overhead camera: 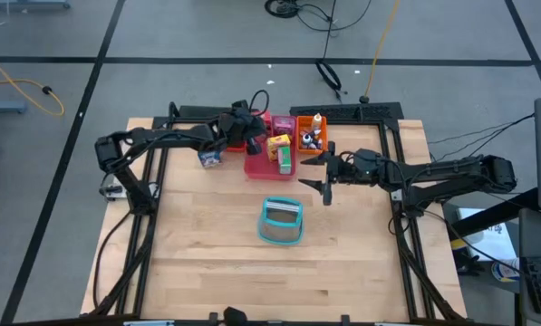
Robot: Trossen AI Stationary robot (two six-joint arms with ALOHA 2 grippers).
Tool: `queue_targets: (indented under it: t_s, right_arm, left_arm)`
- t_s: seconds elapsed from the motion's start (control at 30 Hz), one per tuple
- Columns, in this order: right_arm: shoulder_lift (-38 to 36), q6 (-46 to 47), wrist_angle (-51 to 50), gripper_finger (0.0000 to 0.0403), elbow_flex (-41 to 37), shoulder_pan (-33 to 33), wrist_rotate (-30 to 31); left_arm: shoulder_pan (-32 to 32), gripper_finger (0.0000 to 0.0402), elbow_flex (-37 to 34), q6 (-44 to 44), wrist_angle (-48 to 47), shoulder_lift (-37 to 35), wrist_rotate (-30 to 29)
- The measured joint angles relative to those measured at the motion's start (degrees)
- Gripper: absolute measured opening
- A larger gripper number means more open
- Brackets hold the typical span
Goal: Pick & Place Kitchen Items
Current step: Put the red cereal box into the pink bin, then put the blue cereal box into the pink bin
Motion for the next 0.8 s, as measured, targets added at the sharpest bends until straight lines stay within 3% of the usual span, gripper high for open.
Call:
queue_targets:
  t_s: [0.27,0.63,0.8]
  right_arm:
    - [0.0,0.0,-0.7,0.0254,0.0,0.0,0.0]
    - [0.0,1.6,-1.8,0.0254,0.0,0.0,0.0]
    - [0.0,1.7,-1.9,0.0254,0.0,0.0,0.0]
  left_arm:
    - [0.2,0.0025,0.0,-0.6,-0.2,0.1,2.3]
    - [0.2,0.0115,0.0,-2.4,-0.5,0.1,2.3]
    - [-0.4,0.0136,0.0,-3.4,-1.8,0.0,0.2]
